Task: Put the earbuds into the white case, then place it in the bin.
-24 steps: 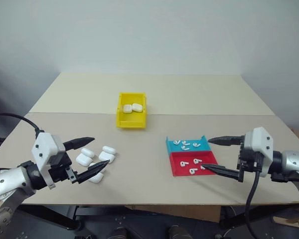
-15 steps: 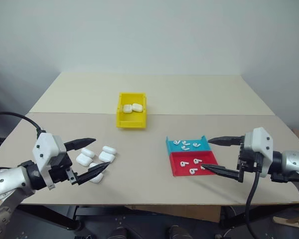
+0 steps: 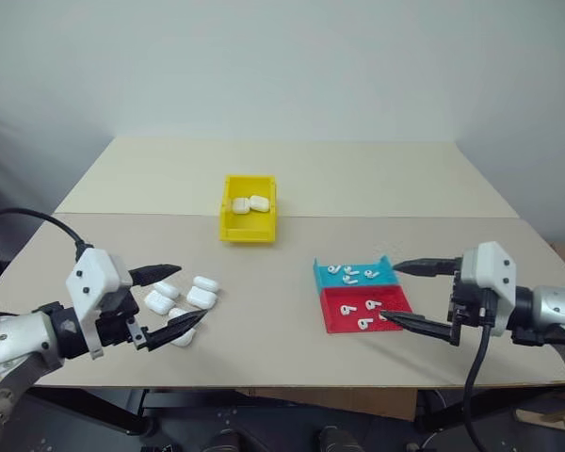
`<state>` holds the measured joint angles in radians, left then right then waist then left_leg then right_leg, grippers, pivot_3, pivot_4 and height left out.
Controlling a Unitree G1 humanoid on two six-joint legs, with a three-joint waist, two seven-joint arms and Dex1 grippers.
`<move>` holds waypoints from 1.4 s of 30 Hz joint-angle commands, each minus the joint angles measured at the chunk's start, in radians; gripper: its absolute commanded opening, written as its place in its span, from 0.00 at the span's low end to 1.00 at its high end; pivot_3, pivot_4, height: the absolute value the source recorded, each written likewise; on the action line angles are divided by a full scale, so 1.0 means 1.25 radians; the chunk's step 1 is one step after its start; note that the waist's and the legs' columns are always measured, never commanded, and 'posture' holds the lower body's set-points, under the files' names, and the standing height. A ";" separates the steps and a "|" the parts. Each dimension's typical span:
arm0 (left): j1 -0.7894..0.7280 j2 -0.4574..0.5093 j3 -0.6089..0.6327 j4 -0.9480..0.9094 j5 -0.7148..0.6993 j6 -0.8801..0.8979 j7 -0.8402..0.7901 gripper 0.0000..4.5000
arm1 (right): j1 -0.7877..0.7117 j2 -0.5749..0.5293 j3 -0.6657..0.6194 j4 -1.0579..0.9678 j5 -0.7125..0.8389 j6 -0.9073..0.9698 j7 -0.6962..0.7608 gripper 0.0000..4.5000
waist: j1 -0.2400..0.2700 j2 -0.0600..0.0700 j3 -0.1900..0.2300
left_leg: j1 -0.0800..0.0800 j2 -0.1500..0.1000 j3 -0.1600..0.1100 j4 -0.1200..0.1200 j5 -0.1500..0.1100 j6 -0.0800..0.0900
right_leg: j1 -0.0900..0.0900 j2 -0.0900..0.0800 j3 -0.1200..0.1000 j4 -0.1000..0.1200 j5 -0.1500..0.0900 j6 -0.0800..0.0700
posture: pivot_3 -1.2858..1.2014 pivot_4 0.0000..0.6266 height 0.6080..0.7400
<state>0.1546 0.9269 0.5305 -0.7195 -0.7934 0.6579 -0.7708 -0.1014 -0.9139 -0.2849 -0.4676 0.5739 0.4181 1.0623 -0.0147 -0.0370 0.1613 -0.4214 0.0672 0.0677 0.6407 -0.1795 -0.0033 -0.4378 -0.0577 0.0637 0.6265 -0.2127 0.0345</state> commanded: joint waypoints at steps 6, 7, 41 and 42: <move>-0.115 0.178 -0.006 0.062 -0.104 0.271 0.090 1.00 | -0.002 -0.005 -0.031 -0.026 0.020 0.003 -0.015 0.99 | 0.002 0.000 0.000 | 0.001 0.000 0.000 0.000 0.000 0.000 | 0.000 0.000 0.000 0.001 0.000 0.000 | 0.52 0.24 1.00; -0.139 0.192 -0.020 0.078 -0.103 0.299 0.111 1.00 | -0.002 -0.003 -0.032 -0.029 0.023 0.005 -0.018 0.99 | 0.001 0.000 0.000 | 0.001 0.000 0.000 0.000 0.000 0.000 | 0.000 0.000 0.000 0.001 0.000 0.000 | 0.52 0.24 1.00; -0.623 0.269 -0.542 0.300 -0.567 0.765 0.686 1.00 | 0.053 0.027 -0.030 -0.101 0.050 0.023 -0.099 0.99 | 0.002 -0.002 0.001 | 0.000 0.000 -0.001 0.000 0.000 0.000 | 0.000 0.001 0.000 0.002 0.000 0.000 | 0.52 0.24 1.00; -0.636 0.263 -0.557 0.310 -0.591 0.765 0.722 1.00 | 0.056 0.027 -0.031 -0.104 0.050 0.023 -0.101 0.99 | 0.002 -0.002 0.001 | 0.000 0.000 -0.001 0.000 0.000 0.000 | 0.000 0.001 0.000 0.002 0.000 0.000 | 0.52 0.24 1.00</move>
<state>-0.6103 1.2542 -0.1588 -0.3453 -1.4817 1.6112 0.0568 -0.0262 -0.8864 -0.3002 -0.5689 0.6141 0.4527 0.9443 -0.0121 -0.0393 0.1625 -0.4211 0.0667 0.0664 0.6407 -0.1792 -0.0031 -0.4375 -0.0568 0.0638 0.6291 -0.2130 0.0347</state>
